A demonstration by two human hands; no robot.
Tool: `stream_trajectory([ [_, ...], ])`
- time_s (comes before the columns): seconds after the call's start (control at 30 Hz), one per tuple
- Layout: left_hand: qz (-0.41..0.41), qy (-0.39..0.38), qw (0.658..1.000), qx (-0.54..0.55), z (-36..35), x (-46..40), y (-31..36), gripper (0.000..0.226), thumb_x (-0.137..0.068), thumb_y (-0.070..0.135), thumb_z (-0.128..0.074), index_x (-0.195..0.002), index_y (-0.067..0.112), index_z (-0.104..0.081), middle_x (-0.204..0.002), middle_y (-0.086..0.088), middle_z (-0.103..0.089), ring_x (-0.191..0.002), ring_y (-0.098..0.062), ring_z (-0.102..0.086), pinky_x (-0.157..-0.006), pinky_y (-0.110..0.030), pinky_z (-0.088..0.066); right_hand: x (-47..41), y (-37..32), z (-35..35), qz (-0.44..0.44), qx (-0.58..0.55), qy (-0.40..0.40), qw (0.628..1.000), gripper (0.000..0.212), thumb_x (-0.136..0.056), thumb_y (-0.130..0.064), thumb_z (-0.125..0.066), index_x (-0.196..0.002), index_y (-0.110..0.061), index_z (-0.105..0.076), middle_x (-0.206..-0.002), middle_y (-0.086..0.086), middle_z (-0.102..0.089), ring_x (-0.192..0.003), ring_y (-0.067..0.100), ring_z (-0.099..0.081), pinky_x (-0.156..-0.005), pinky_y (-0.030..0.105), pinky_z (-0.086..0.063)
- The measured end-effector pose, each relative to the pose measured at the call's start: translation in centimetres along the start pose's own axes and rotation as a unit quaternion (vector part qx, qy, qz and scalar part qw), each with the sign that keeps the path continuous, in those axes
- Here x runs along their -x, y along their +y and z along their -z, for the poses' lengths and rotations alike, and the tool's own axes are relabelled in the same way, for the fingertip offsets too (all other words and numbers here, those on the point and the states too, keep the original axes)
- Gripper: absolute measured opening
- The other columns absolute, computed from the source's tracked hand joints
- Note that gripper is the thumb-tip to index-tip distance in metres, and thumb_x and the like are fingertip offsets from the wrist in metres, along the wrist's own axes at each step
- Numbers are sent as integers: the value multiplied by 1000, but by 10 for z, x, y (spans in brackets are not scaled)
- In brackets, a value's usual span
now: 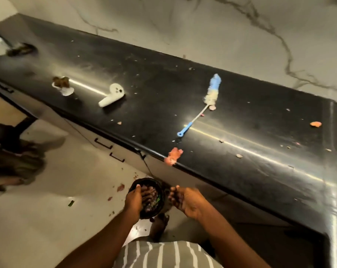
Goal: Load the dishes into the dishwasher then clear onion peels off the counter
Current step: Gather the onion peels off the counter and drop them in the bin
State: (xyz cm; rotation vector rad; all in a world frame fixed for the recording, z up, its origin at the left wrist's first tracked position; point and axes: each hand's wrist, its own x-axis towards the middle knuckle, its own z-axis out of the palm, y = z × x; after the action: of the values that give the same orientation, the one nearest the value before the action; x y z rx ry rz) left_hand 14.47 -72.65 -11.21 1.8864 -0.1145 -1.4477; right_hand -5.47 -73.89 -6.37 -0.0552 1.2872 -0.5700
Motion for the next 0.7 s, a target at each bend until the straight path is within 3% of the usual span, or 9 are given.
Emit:
stream_trajectory([
  [0.1, 58, -10, 995, 77, 34, -15, 21, 45, -113, 30, -37, -117, -6, -62, -100, -17, -70, -91, -31, -67, -94, -42, -52, -31, 17, -43, -32, -8, 44, 998, 25, -105, 0, -46, -116, 4, -68, -102, 16, -70, -91, 25, -67, -72, 31, -60],
  [0.2, 95, -21, 988, 116, 60, -25, 37, 52, -113, 35, -37, -138, -8, -52, -116, -21, -66, -114, -35, -63, -105, -41, -49, -47, 27, -80, -32, -8, 45, 998, 23, -104, 5, -42, -110, 6, -64, -104, 19, -67, -91, 28, -63, -84, 37, -57],
  [0.3, 105, -28, 983, 145, 74, -33, 51, 56, -111, 38, -41, -144, -7, -48, -134, -25, -58, -124, -37, -58, -112, -43, -46, -57, 30, -110, -21, 30, 71, 997, 23, -101, 9, -42, -97, 3, -64, -83, 16, -63, -72, 25, -60, -59, 35, -53],
  [0.43, 105, -20, 982, 155, 89, -49, 64, 56, -110, 42, -38, -145, 0, -49, -145, -21, -54, -126, -40, -56, -114, -50, -43, -74, 28, -134, -16, 69, 98, 993, 26, -99, 11, -39, -86, -2, -57, -79, 13, -57, -69, 25, -56, -53, 36, -45],
  [0.53, 110, -14, 985, 132, 97, -58, 74, 56, -110, 47, -32, -132, 3, -58, -135, -19, -62, -105, -30, -61, -98, -44, -46, -86, 26, -145, -15, 78, 111, 991, 28, -97, 12, -39, -82, -6, -54, -75, 10, -53, -65, 23, -51, -49, 34, -41],
  [0.6, 107, -7, 988, 107, 95, -59, 77, 47, -112, 40, -31, -118, 5, -60, -118, -14, -67, -94, -25, -59, -93, -38, -43, -90, 29, -148, -22, 64, 109, 992, 28, -96, 14, -39, -81, -5, -54, -76, 11, -52, -66, 22, -50, -53, 34, -41],
  [0.7, 99, -6, 994, 48, 91, -53, 82, 29, -112, 21, -36, -103, 8, -60, -97, -9, -65, -86, -23, -56, -88, -33, -41, -98, 34, -145, -17, 8, 93, 996, 23, -97, 14, -46, -99, 3, -66, -93, 15, -62, -80, 23, -61, -63, 32, -55],
])
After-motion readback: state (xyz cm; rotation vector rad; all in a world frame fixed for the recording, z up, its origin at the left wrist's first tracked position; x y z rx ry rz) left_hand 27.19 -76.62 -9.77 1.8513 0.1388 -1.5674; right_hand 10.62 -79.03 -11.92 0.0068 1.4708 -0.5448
